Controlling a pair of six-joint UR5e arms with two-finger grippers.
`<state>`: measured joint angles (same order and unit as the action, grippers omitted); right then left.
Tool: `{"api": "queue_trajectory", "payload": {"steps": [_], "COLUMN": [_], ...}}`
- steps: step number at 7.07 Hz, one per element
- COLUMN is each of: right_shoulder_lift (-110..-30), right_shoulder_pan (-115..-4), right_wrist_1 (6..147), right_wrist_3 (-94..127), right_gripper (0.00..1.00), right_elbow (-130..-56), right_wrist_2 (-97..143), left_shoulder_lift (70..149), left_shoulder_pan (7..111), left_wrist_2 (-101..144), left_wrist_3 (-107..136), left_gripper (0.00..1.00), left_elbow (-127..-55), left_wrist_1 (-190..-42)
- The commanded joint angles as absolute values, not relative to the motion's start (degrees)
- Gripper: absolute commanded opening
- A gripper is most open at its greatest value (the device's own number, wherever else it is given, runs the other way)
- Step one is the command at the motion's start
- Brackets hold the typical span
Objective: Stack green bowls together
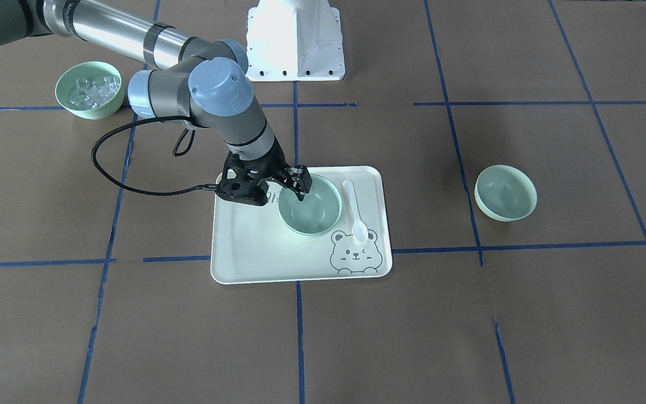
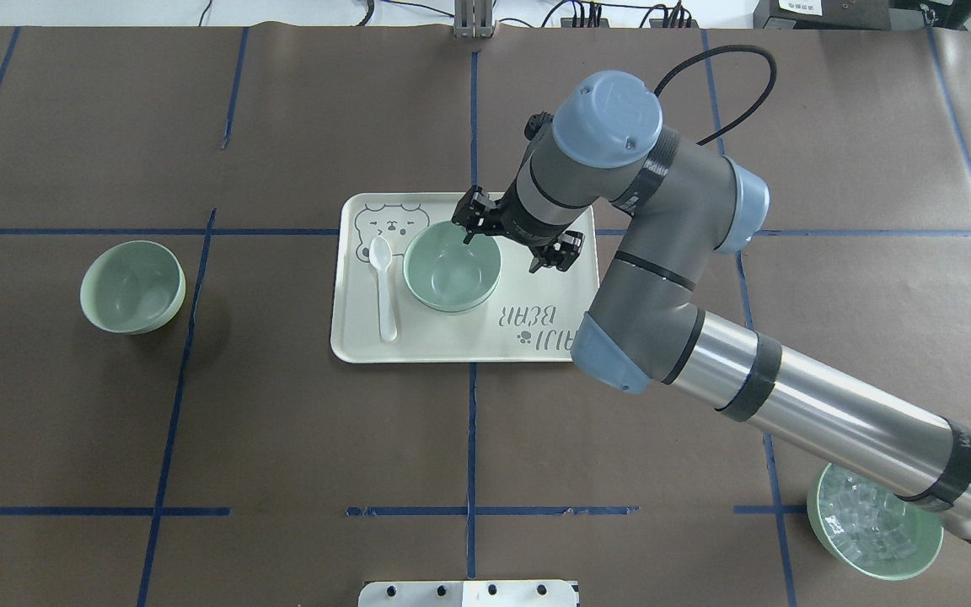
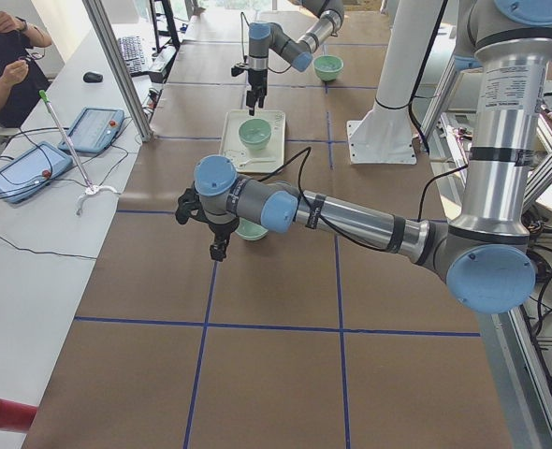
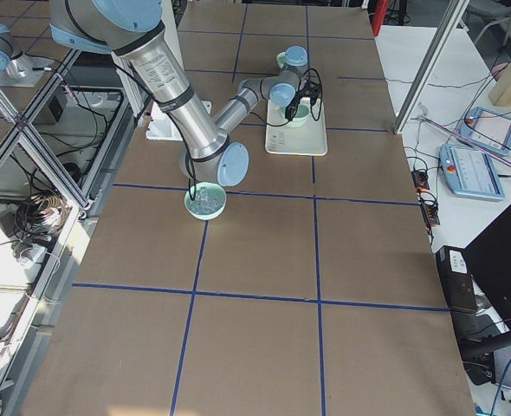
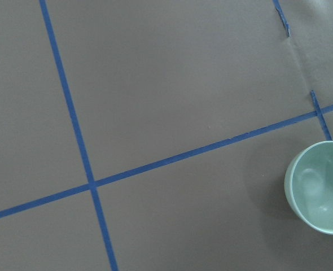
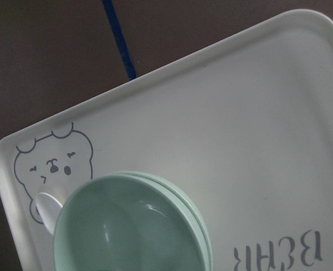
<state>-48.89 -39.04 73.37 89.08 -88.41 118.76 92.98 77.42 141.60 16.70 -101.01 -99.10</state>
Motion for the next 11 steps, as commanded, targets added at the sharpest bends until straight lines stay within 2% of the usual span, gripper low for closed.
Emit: {"api": "queue_trajectory", "payload": {"steps": [1, 2, 4, 5, 6, 7, 8, 9, 10, 11], "right_shoulder_lift": [-58.0, -60.3, -61.4, -61.5, -61.5, -61.5, -61.5, -61.6, -61.8, -61.7], "right_shoulder_pan": [-45.9, -47.2, -47.5, -47.5, -47.5, -47.5, -47.5, -47.5, -47.5, -47.5], "right_wrist_1": [73.3, 73.1, 72.9, 72.9, 72.9, 72.9, 72.9, 72.9, 72.9, 72.9], "right_wrist_3": [85.9, 81.8, 78.7, 78.7, 78.7, 78.7, 78.7, 78.7, 78.7, 78.7], "right_gripper": [1.0, 1.0, 1.0, 1.0, 1.0, 1.0, 1.0, 1.0, 1.0, 1.0], "right_elbow": [-96.6, -96.9, -96.7, -96.7, -96.8, -96.7, -96.8, -96.8, -96.9, -96.9], "right_wrist_2": [123.9, 123.9, 123.7, 123.7, 123.7, 123.7, 123.7, 123.7, 123.8, 123.8], "left_shoulder_lift": [93.3, 94.2, 95.6, 95.7, 95.7, 95.7, 95.7, 95.7, 96.1, 96.7], "left_shoulder_pan": [61.1, 55.8, 53.9, 53.7, 53.7, 53.5, 53.0, 52.9, 52.9, 53.0], "left_wrist_2": [131.2, 127.4, 124.8, 124.8, 124.8, 124.8, 124.8, 124.8, 124.8, 125.2], "left_wrist_3": [42.6, 48.1, 48.9, 48.9, 48.9, 48.8, 48.8, 48.9, 49.6, 50.3], "left_gripper": [1.0, 0.96, 0.9, 0.8, 0.5, 0.34, 0.33, 0.28, 0.0, 0.0], "left_elbow": [-100.1, -98.0, -94.6, -93.9, -93.4, -93.2, -92.7, -92.6, -93.2, -94.2], "left_wrist_1": [-112.0, -115.0, -115.8, -115.8, -115.8, -115.8, -115.8, -115.7, -115.7, -115.6]}}
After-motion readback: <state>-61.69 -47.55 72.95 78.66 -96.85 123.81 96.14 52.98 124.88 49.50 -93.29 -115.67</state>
